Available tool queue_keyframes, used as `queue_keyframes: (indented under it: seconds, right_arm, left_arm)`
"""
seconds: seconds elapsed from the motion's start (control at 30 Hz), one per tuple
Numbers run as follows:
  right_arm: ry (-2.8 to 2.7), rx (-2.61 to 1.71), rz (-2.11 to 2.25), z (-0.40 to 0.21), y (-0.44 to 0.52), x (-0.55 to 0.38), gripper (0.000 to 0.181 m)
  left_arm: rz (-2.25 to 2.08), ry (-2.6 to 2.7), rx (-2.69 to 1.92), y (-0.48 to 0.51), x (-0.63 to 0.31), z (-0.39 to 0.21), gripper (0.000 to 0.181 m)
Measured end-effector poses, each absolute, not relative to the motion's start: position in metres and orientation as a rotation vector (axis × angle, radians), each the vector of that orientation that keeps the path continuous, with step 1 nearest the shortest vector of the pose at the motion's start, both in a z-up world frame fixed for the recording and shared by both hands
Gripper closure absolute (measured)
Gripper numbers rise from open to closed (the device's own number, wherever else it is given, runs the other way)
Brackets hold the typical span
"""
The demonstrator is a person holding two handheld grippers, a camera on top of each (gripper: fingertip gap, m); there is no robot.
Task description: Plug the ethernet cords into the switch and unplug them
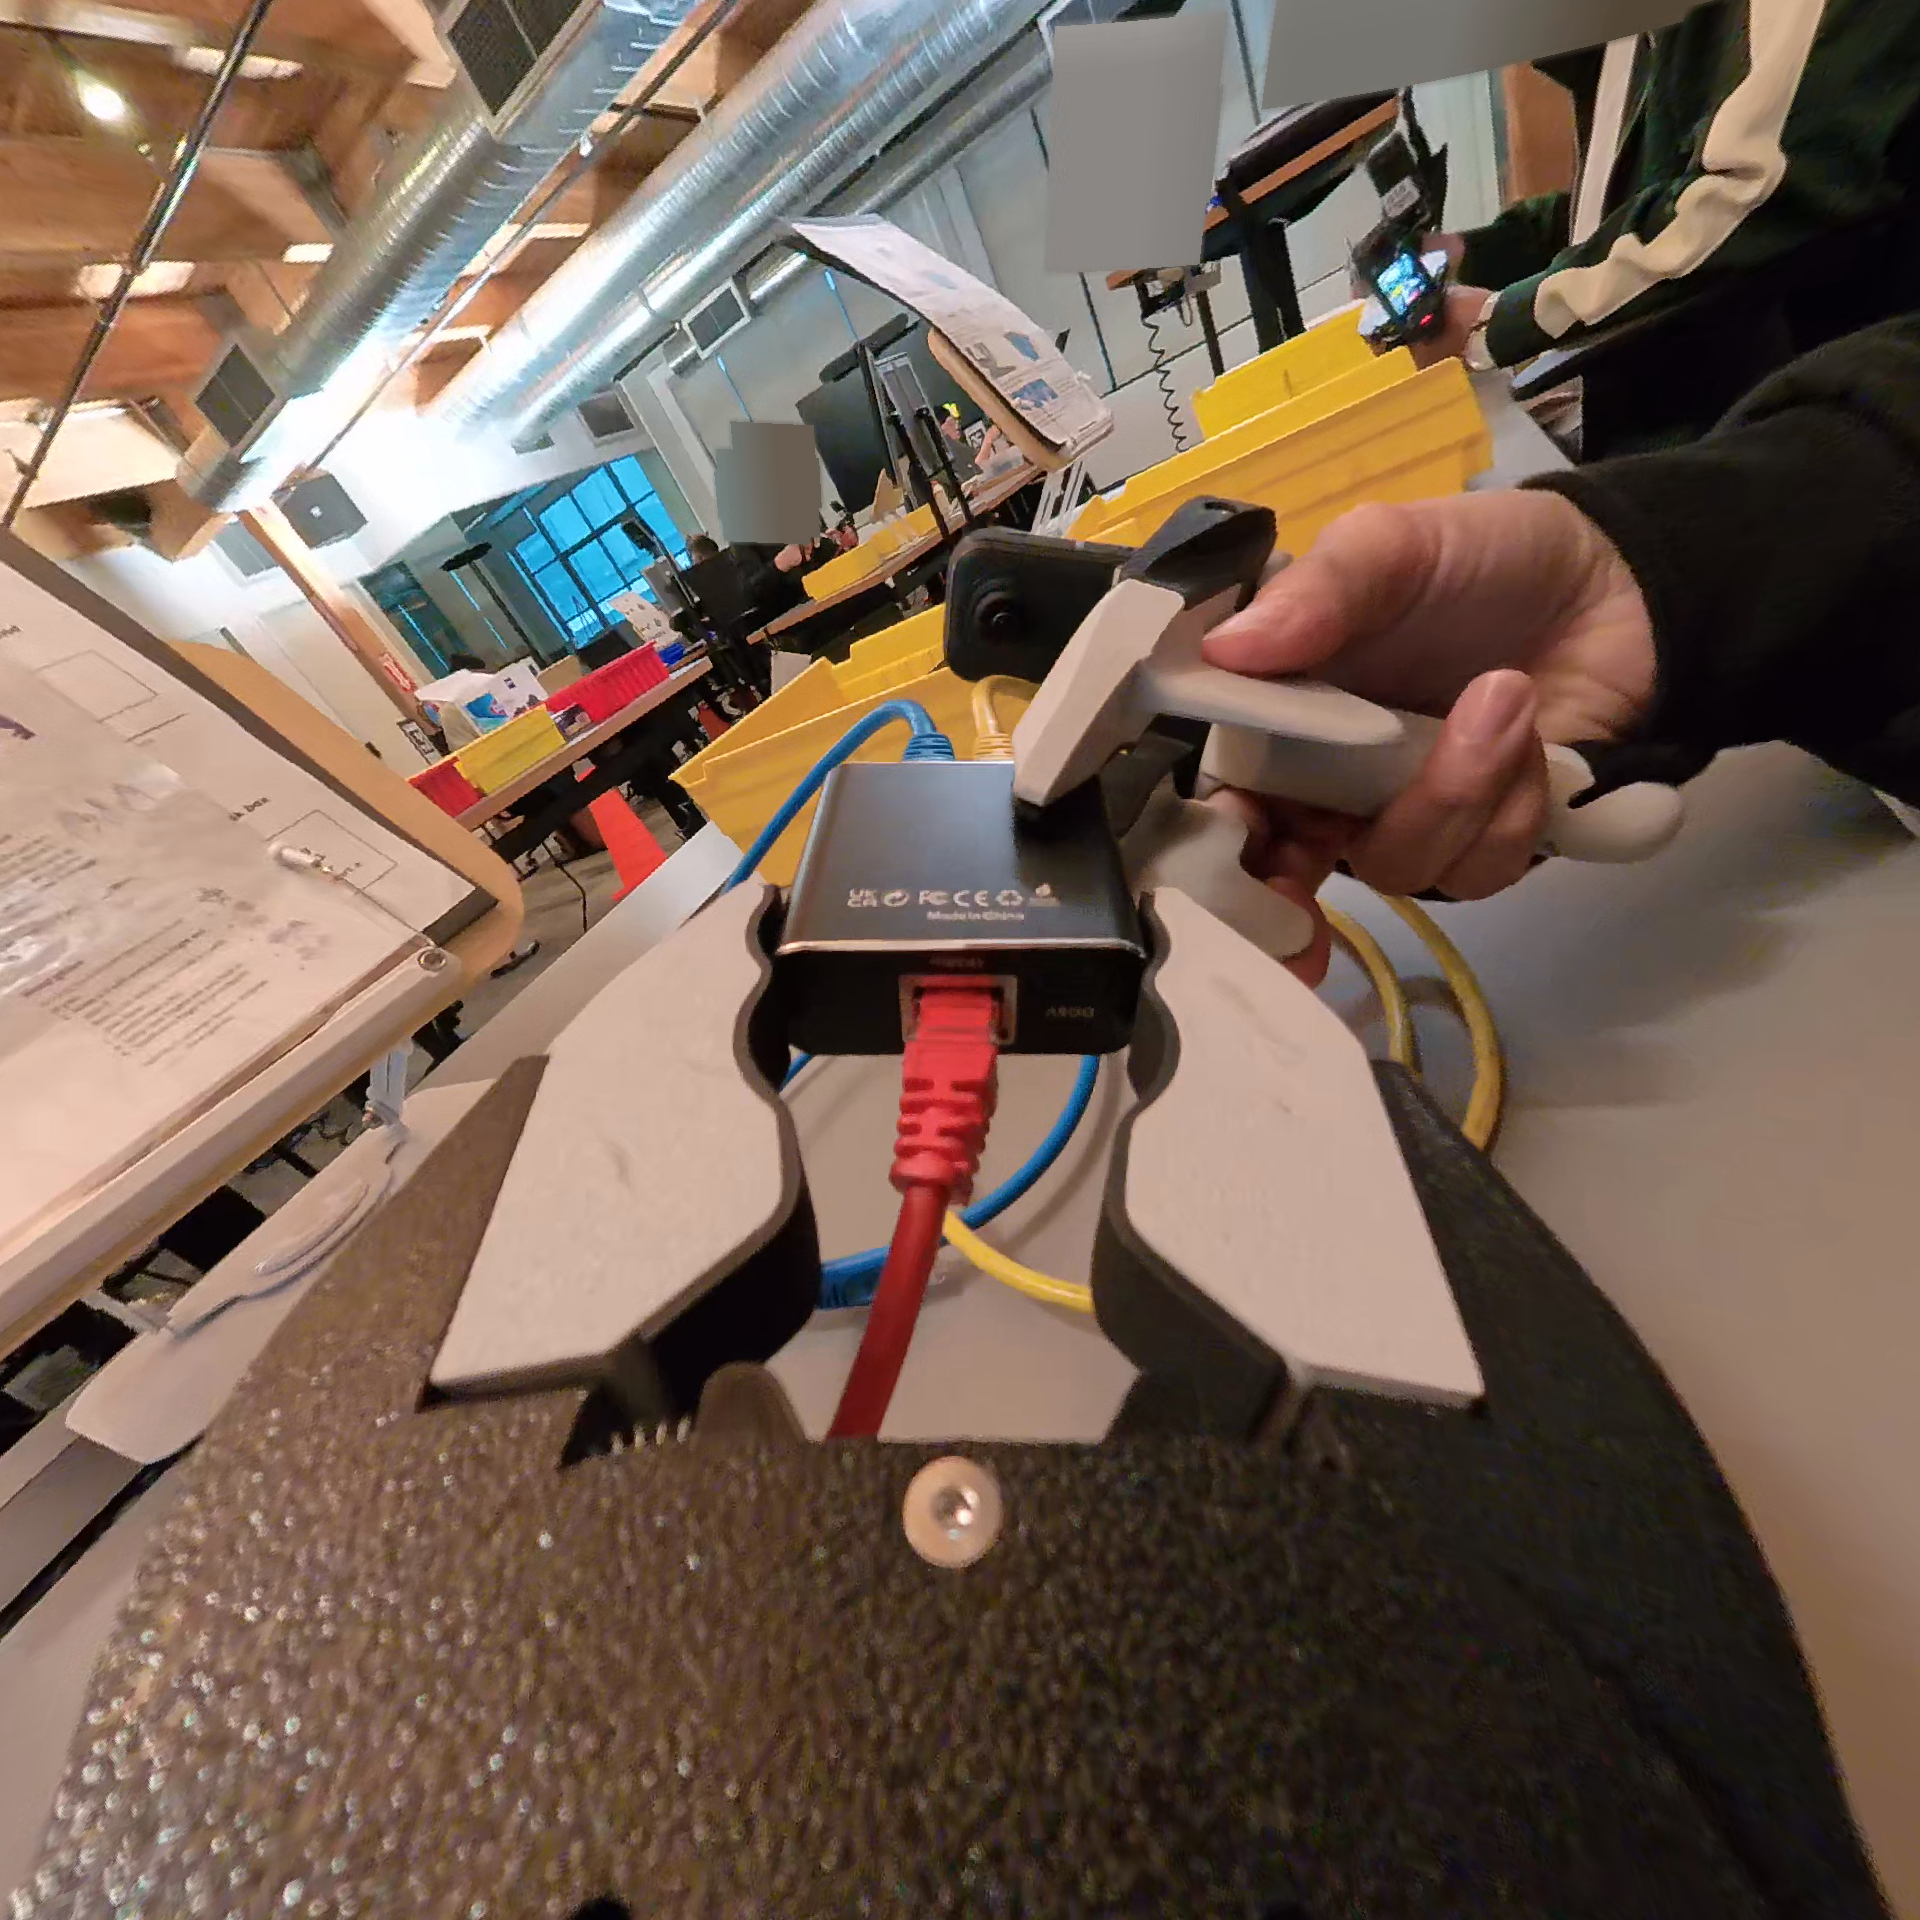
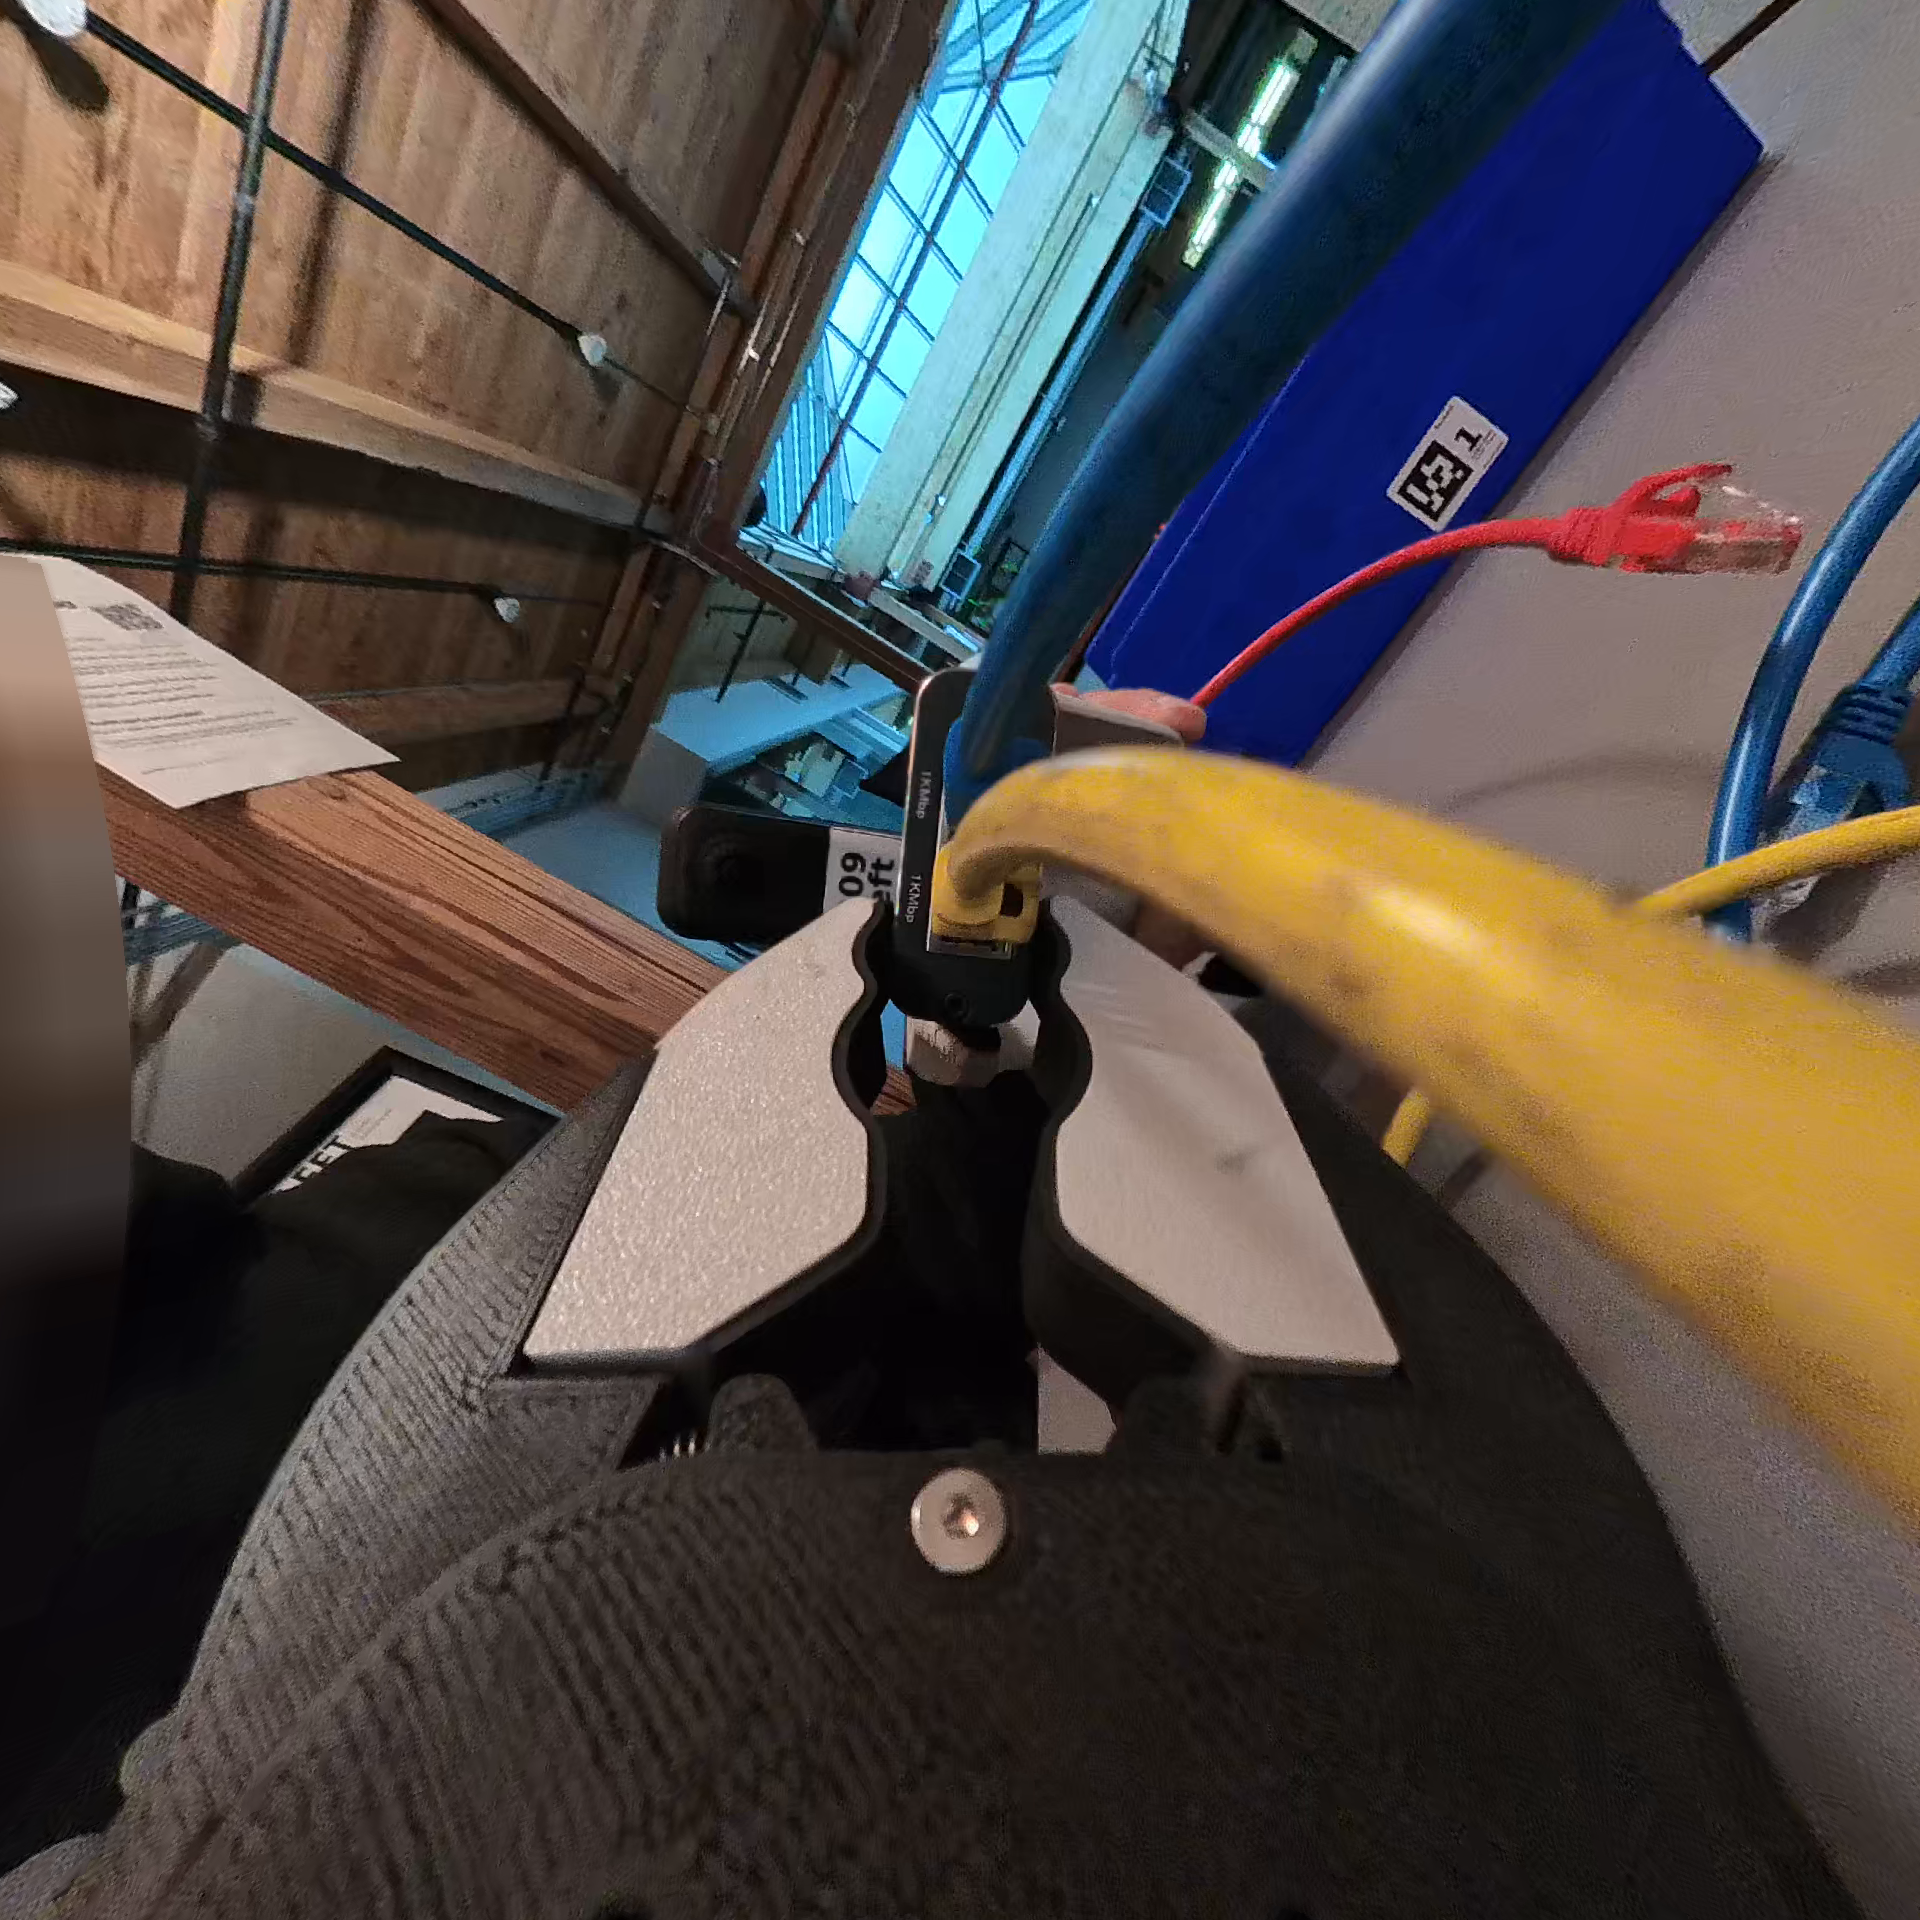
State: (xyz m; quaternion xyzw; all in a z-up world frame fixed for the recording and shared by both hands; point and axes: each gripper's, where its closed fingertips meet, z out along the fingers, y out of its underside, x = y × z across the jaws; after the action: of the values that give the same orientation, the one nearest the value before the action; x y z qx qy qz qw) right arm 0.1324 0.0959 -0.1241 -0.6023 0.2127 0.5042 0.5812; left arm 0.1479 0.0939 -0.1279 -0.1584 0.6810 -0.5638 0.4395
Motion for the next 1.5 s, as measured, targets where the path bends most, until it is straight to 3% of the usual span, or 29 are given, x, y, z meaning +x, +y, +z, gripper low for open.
queue_keyframes:
  seconds: [0.03,0.93,1.3,1.5]
  right_arm:
    - [0.498,-1.397,1.183,-0.123,0.096,0.133,0.156]
    - [0.724,-1.079,1.163,-0.115,0.106,0.153,0.156]
    - [0.673,-1.140,1.087,-0.115,0.109,0.149,0.157]
    - [0.689,-1.121,0.976,-0.111,0.104,0.161,0.149]
  left_arm:
    - [-1.398,1.694,-0.405,0.094,0.148,-0.128,0.118]
    - [-1.346,1.586,-0.615,0.109,0.161,-0.124,0.118]
    - [-1.397,1.598,-0.637,0.113,0.159,-0.125,0.117]
    - [-1.465,1.530,-0.749,0.129,0.163,-0.121,0.117]
